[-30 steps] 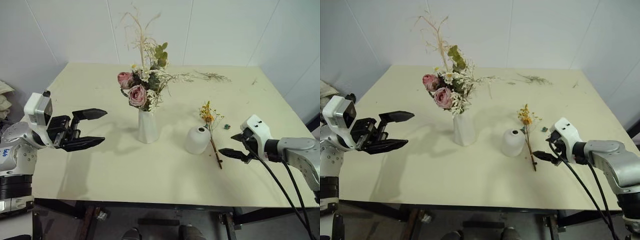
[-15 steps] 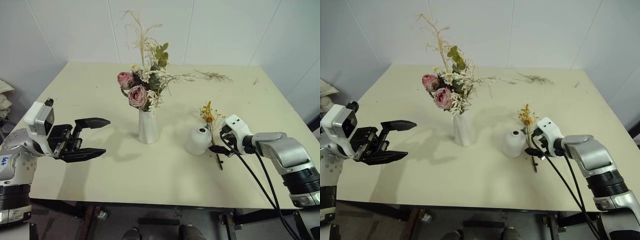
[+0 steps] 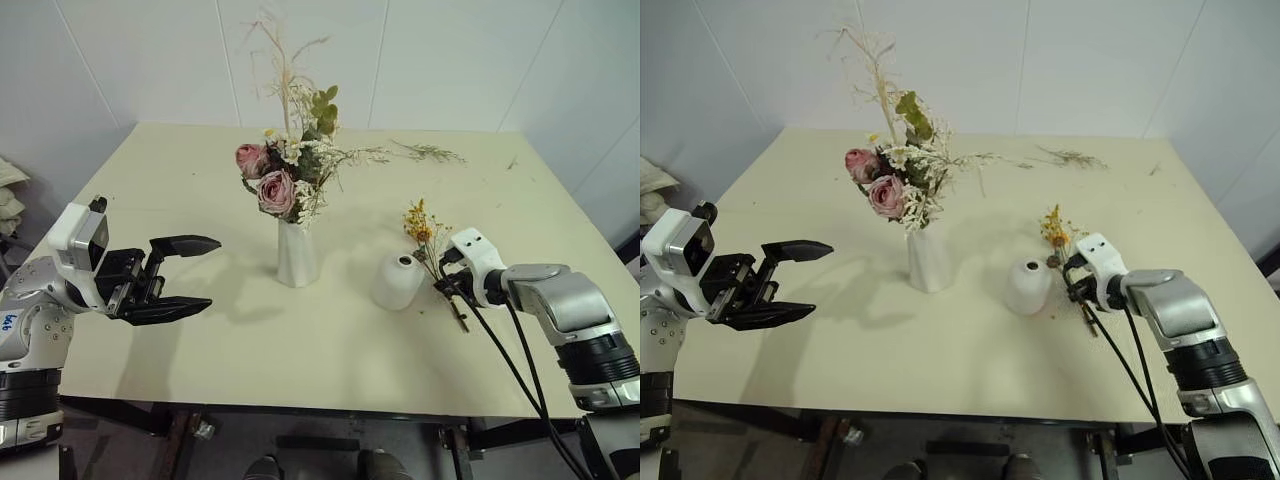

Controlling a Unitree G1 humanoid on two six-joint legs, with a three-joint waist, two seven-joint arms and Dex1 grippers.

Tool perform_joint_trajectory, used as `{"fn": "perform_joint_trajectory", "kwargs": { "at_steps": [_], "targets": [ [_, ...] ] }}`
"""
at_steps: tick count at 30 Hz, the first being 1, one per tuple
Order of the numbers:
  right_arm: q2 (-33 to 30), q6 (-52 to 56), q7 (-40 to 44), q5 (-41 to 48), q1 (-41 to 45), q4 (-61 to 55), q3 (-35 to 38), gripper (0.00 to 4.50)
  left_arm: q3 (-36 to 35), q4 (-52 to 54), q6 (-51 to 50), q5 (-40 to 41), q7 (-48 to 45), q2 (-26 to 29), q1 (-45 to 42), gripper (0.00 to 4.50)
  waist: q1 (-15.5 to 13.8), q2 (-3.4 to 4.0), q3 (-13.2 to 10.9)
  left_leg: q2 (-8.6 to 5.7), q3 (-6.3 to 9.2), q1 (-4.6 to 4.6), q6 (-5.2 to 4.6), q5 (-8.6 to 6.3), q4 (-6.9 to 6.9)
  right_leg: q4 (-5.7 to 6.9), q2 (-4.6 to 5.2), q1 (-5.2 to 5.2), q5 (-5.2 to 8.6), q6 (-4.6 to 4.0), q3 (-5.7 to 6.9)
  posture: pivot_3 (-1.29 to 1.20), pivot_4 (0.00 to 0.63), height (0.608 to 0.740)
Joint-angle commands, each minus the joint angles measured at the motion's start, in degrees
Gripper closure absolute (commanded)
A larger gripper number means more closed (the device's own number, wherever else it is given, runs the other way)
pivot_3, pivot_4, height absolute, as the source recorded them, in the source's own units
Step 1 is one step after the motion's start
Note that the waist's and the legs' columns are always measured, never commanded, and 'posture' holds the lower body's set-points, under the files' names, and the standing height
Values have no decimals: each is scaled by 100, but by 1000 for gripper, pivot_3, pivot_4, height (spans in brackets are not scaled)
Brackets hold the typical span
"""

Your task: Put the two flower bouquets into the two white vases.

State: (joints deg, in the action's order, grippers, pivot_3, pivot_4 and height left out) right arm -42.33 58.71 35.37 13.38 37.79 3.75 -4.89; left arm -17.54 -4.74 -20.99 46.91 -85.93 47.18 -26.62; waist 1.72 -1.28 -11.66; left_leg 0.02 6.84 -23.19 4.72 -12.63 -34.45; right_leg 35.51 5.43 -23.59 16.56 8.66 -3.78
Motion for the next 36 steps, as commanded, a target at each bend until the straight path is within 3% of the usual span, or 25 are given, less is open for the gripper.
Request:
{"fn": "perform_joint_trajectory", "kwargs": {
  "at_steps": [1, 7, 10, 15, 22, 36],
  "targets": [
    [127, -423, -572, -139, 105, -67, 675, 4455, 37, 17, 75, -31, -125, -28, -200, 0, 3, 0, 0, 0, 0, 0, 0, 0, 1, 0, 0, 0, 0, 0, 0, 0, 150, 740],
    [475, -1314, -1087, -39, 251, -9, 1524, 4455, 149, -128, 72, -64, -221, -58, -386, 0, 22, 0, 0, 1, 0, 3, 0, 0, 10, 1, 0, -1, 0, 0, 0, 0, 150, 740],
    [920, -3320, -1220, 42, 387, 130, 2035, 4455, 280, -244, 57, -69, -270, -122, -561, 0, 37, 0, 0, 1, -1, 3, 0, 1, 15, 1, -1, -4, 0, 1, 0, 0, 150, 740],
    [1710, -5347, -1279, 243, 452, 4, 2227, 4455, 393, -261, -26, -15, -316, -166, -655, 0, 80, 2, -1, 0, -1, 3, 1, 2, 20, 1, 1, -3, -1, 4, 0, 0, 150, 740],
    [2663, -5703, -902, 969, -237, -1039, 1836, 4455, 300, 9, -236, 197, -221, -162, -510, 0, 152, 3, -1, 4, 4, 7, 3, 3, 29, 10, -1, -5, 1, 3, 0, 0, 150, 740],
    [3128, -6290, -755, 900, -928, -1412, 1110, 4455, -213, 1491, -523, 369, 1273, -442, 855, 0, 142, 5, -3, 5, 8, 24, 11, 13, 31, 32, -2, -5, 5, -8, -1, 0, 150, 740]
  ]
}}
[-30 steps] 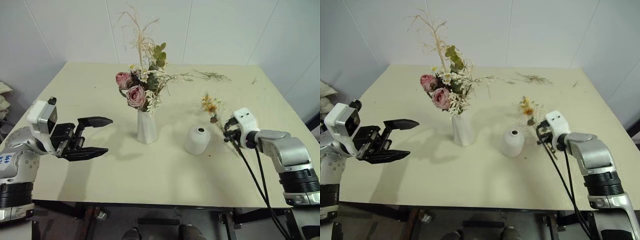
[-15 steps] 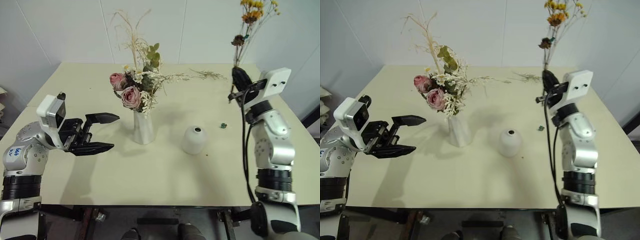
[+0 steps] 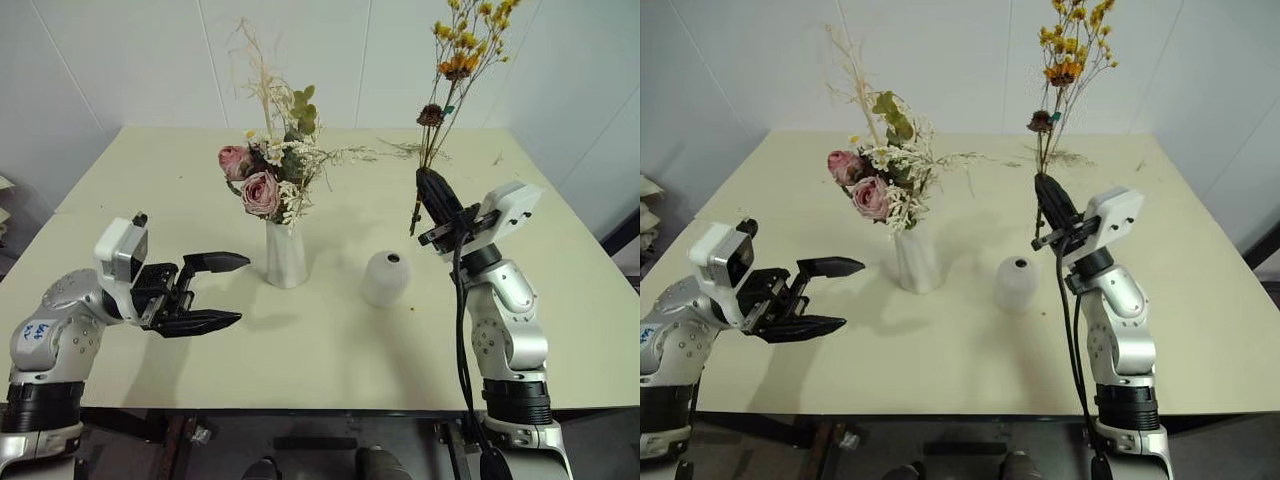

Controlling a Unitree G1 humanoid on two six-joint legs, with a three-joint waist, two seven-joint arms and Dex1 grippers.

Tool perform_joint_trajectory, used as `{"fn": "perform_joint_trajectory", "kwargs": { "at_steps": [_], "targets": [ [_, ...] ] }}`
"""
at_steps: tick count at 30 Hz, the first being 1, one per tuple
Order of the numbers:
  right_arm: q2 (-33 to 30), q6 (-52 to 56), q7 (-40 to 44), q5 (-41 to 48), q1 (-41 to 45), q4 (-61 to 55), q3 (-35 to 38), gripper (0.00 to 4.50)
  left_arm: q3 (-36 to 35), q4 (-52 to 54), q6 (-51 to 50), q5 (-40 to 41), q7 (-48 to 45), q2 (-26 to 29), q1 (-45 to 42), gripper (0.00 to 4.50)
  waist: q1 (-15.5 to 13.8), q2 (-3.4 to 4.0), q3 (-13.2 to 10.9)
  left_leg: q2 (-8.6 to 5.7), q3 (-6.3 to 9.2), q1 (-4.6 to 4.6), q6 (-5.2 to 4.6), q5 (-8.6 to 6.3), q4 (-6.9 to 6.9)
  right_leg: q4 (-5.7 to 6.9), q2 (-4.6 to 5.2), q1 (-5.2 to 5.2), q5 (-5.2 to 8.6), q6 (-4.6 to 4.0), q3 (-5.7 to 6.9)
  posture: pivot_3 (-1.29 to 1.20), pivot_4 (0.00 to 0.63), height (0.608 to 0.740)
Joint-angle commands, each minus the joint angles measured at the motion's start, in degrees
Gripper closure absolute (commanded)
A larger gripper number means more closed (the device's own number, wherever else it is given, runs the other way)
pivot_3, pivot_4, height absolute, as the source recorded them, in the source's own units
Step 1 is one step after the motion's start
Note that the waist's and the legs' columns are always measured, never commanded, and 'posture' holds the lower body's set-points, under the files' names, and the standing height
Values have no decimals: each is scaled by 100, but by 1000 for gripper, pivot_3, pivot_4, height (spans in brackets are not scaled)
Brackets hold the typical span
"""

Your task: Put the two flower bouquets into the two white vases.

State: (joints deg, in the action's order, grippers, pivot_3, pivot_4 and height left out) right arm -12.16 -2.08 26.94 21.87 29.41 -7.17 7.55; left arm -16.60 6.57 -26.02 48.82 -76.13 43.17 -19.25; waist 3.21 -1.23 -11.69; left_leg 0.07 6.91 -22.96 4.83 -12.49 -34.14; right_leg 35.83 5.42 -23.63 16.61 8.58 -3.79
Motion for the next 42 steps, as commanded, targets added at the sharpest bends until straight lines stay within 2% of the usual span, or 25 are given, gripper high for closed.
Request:
{"fn": "perform_joint_trajectory", "kwargs": {
  "at_steps": [1, 10, 22, 42],
  "targets": [
    [140, -260, 120, 65, -138, -331, -179, 4455, -330, 399, -41, 200, 349, -46, 158, 0, -9, 0, 0, 0, 2, 0, 0, 0, 0, 0, -2, 1, 0, 0, 0, 0, 150, 740],
    [120, -283, 144, 15, -499, -394, -348, 4455, -592, 466, -100, 297, 499, 63, 316, 0, -22, 0, 0, -2, 1, 0, 1, 1, 0, -10, 0, 6, 0, -1, 0, 0, 150, 740],
    [18, -349, 161, 13, -518, -14, -125, 4455, -561, 379, -62, 251, 421, 46, 211, 0, -9, 0, 0, -2, 1, 1, 1, 1, 3, -14, -1, 6, 1, -3, 0, 0, 150, 740],
    [58, -379, 310, 79, -441, 71, -336, 4455, -483, 341, -11, 192, 414, -15, 162, 0, -14, 0, 0, -2, 1, 2, 1, 1, 5, -18, 0, 9, 1, -3, 0, 0, 150, 740]
  ]
}}
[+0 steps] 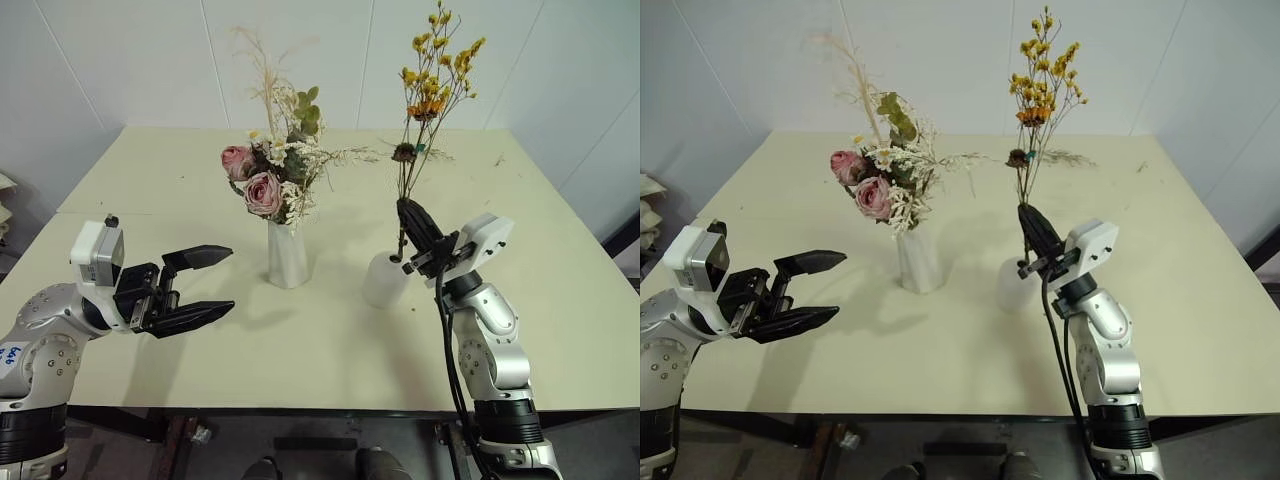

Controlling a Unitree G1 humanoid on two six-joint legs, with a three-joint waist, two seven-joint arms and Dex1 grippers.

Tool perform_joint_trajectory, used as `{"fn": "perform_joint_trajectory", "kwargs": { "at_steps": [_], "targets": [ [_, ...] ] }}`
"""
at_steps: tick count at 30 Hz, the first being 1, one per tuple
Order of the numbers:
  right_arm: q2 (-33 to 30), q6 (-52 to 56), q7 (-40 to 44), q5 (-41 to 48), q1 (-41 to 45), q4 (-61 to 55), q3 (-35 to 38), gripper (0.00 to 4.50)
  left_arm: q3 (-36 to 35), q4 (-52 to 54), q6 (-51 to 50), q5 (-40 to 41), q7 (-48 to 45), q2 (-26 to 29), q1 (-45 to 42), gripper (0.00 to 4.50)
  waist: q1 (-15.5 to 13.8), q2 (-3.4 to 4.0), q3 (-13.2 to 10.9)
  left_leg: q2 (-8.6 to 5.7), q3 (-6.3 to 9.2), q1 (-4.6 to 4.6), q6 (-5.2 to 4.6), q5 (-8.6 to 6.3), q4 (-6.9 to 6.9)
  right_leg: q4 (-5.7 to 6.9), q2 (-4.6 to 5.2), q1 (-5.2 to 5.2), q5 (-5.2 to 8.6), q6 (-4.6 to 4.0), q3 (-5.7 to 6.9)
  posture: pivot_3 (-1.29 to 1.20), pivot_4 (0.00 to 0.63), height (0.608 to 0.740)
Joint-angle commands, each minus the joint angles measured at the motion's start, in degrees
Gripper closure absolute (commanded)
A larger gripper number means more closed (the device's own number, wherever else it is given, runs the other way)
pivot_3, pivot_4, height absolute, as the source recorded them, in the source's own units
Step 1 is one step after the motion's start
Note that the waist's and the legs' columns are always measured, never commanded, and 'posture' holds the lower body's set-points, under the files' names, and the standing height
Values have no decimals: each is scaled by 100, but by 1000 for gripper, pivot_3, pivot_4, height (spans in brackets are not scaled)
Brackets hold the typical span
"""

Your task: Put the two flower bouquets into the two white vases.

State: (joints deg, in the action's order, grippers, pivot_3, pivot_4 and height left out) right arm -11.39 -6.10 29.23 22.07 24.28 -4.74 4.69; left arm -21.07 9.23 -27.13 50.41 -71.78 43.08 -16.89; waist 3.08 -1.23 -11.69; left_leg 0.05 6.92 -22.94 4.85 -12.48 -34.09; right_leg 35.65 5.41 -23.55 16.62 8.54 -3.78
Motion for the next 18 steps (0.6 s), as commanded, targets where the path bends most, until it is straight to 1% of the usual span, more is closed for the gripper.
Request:
{"fn": "perform_joint_trajectory", "kwargs": {
  "at_steps": [1, 18],
  "targets": [
    [-23, 34, 90, 60, 72, -182, -59, 4455, -30, 78, 105, 33, -24, -13, -71, 0, 0, 0, 0, 0, 0, 0, 0, 0, 0, 0, 0, 0, 0, 0, 0, 0, 150, 740],
    [-62, 308, 93, 84, 168, -429, -84, 4455, 41, 53, 135, 31, -35, -27, -90, 0, 0, 0, 0, 0, 0, 0, 0, 0, 3, -3, 0, -1, 0, -1, 0, 0, 150, 740]
  ]
}}
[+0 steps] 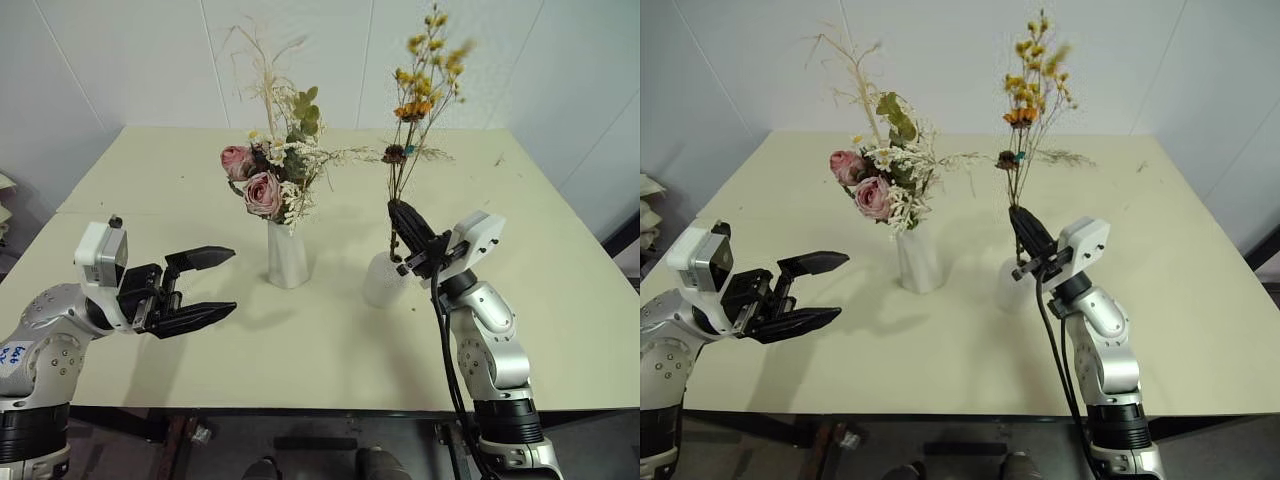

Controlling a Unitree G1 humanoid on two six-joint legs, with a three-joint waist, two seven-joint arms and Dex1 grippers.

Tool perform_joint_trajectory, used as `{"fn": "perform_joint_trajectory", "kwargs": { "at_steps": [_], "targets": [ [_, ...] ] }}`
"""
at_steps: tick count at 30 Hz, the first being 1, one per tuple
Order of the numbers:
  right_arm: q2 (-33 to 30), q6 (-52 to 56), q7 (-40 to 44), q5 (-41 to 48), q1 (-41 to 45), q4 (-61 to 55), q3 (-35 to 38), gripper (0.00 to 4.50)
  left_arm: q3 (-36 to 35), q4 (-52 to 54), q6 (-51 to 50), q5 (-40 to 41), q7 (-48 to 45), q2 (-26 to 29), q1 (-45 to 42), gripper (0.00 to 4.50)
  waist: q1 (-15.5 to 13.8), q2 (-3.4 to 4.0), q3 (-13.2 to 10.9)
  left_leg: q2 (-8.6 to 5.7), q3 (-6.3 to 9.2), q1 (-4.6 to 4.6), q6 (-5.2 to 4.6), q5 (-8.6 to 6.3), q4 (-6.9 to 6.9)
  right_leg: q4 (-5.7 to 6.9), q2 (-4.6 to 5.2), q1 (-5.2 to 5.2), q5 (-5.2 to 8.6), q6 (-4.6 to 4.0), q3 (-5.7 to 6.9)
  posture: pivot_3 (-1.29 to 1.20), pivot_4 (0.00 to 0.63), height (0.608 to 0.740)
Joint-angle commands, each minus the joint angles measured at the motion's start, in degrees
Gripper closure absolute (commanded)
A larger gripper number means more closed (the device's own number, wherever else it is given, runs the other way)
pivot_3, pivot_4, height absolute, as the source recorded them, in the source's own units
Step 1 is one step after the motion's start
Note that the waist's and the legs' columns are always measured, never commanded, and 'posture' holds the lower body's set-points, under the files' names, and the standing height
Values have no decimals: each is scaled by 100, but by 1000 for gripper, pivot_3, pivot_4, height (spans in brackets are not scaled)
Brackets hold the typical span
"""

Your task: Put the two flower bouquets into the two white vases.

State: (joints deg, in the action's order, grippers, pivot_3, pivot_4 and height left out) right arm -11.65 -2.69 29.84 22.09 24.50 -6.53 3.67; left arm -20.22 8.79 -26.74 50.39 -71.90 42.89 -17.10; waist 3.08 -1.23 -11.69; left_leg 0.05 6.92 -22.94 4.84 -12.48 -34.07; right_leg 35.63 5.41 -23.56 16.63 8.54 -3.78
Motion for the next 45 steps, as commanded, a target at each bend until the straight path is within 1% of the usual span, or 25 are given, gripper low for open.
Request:
{"fn": "perform_joint_trajectory", "kwargs": {
  "at_steps": [1, 8, 19, 24, 31, 37, 45],
  "targets": [
    [-33, -30, 19, 83, 171, -236, 37, 4455, -38, 94, 94, 32, -19, -13, -73, 0, -1, 0, 0, 0, 0, 0, 0, 0, 1, 0, 0, 0, 0, 0, 0, 0, 150, 740],
    [-73, -25, 38, 83, 122, -193, 105, 4455, -36, 107, 85, 36, -7, -16, -62, 0, -4, 0, 0, 0, 0, -1, 0, 0, 2, -2, 0, -1, 0, 0, 0, 0, 150, 740],
    [-111, -159, 40, 39, -199, -4, 281, 4455, -107, 114, 47, 77, -12, 34, -30, 0, 3, 0, 0, 0, -1, -1, 0, 0, 5, -5, 0, 0, 0, 0, 0, 0, 150, 740],
    [-82, -195, 66, 37, -216, 81, 238, 4455, -98, 95, 33, 116, -15, 29, -131, 0, -5, 0, 0, 0, -1, -1, 0, 0, 4, -5, 0, 0, 0, 0, 0, 0, 150, 740],
    [-32, -225, 137, -24, -305, 190, 80, 4455, -209, 144, -170, 295, -18, 238, -463, 0, -4, 0, 0, 0, 0, 0, 0, 0, 4, -5, 0, 1, 0, 0, 0, 0, 150, 740],
    [-42, -217, 115, -50, -373, 184, 39, 4455, -209, 291, -270, 346, 24, 365, -499, 0, -2, 0, 0, 0, 0, 0, 0, 0, 5, -5, 0, 1, 0, 0, 1, 0, 150, 740],
    [-42, -248, 132, -128, -323, 175, -79, 4455, -167, 273, -313, 291, 38, 357, -574, 0, 2, 0, 0, 0, 0, 1, 0, 0, 5, -6, 0, 2, 0, 0, 1, 0, 150, 740]
  ]
}}
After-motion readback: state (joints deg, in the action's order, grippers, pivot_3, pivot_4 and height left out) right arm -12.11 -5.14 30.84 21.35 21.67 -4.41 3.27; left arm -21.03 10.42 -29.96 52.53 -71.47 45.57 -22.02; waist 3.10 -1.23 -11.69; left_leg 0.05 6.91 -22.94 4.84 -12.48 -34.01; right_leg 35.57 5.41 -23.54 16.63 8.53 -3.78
